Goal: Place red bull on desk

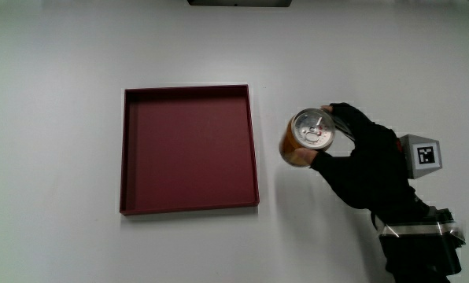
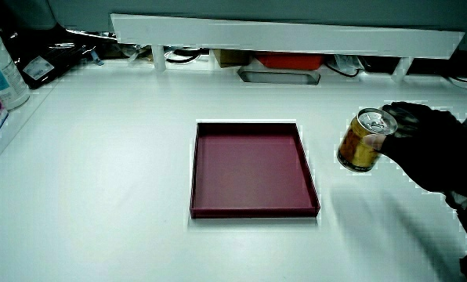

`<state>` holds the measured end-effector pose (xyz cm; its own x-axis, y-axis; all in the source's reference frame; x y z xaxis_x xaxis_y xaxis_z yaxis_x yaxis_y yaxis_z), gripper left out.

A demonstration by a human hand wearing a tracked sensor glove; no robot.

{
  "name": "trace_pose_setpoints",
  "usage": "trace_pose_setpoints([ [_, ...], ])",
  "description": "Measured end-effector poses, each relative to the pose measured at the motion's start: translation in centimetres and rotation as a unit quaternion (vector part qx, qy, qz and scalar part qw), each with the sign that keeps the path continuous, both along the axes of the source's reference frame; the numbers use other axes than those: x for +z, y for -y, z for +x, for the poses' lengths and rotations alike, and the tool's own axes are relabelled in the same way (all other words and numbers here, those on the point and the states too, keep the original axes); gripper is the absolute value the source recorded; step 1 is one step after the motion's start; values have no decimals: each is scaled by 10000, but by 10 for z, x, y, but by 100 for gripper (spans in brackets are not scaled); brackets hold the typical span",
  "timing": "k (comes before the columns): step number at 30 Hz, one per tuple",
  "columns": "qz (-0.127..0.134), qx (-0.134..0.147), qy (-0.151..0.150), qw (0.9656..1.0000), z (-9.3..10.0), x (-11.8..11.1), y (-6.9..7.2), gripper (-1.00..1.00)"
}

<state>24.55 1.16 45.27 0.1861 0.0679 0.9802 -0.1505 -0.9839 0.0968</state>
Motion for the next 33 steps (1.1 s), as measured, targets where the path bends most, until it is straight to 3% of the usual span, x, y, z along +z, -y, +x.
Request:
trace_pose_setpoints([
  [7,-243,410,-190,9987,22,28,-6,0],
  [16,-655,696,-344,9948,35,68,-13,0],
  [18,-742,721,-389,9939,36,72,-14,0],
  [22,-748,800,-202,9938,37,77,-15,0],
  [29,-811,817,-273,9930,36,78,-17,0],
  [33,-829,817,-203,9930,36,77,-17,-19],
])
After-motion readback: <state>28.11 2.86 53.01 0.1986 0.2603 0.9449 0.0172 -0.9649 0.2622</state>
